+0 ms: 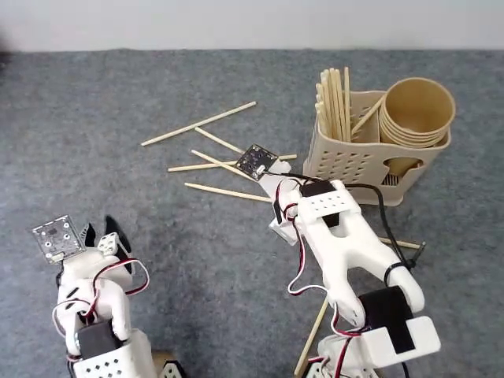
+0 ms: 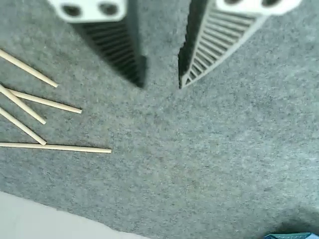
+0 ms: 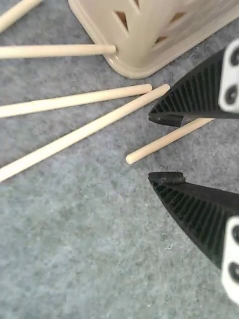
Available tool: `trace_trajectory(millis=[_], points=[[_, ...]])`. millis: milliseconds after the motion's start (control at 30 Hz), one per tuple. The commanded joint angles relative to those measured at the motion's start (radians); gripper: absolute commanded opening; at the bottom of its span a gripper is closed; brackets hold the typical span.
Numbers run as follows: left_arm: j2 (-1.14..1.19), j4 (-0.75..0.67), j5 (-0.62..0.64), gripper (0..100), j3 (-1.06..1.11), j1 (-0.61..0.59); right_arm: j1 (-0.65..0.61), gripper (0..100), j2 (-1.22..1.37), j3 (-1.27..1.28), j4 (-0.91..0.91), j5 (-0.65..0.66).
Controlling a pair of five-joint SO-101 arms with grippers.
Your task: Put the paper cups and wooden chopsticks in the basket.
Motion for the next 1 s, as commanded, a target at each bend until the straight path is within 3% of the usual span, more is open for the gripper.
trace_trajectory(millis=[0, 200, 367, 533, 633, 967], points=[[-0.008, 0.048, -0.018, 1, -0.008, 0.014, 0.012, 17.2, 0.004, -0.051, -0.012, 0.011], [-0.009, 0.158, -0.192, 1, -0.008, 0.137, 0.01, 17.2, 0.105, -0.08, -0.021, 0.012], [-0.008, 0.163, -0.204, 1, -0.008, 0.141, 0.031, 16.6, 0.197, -0.143, -0.012, 0.006], [-0.006, 0.163, -0.204, 1, -0.008, 0.141, 0.025, 0.2, 0.228, -0.166, -0.012, -0.002], [-0.006, 0.163, -0.204, 1, -0.008, 0.141, 0.025, 1.3, 0.223, -0.166, -0.01, -0.077], [-0.006, 0.163, -0.204, 1, -0.008, 0.141, -0.088, 0.8, -0.131, -0.212, 0.222, -0.092]])
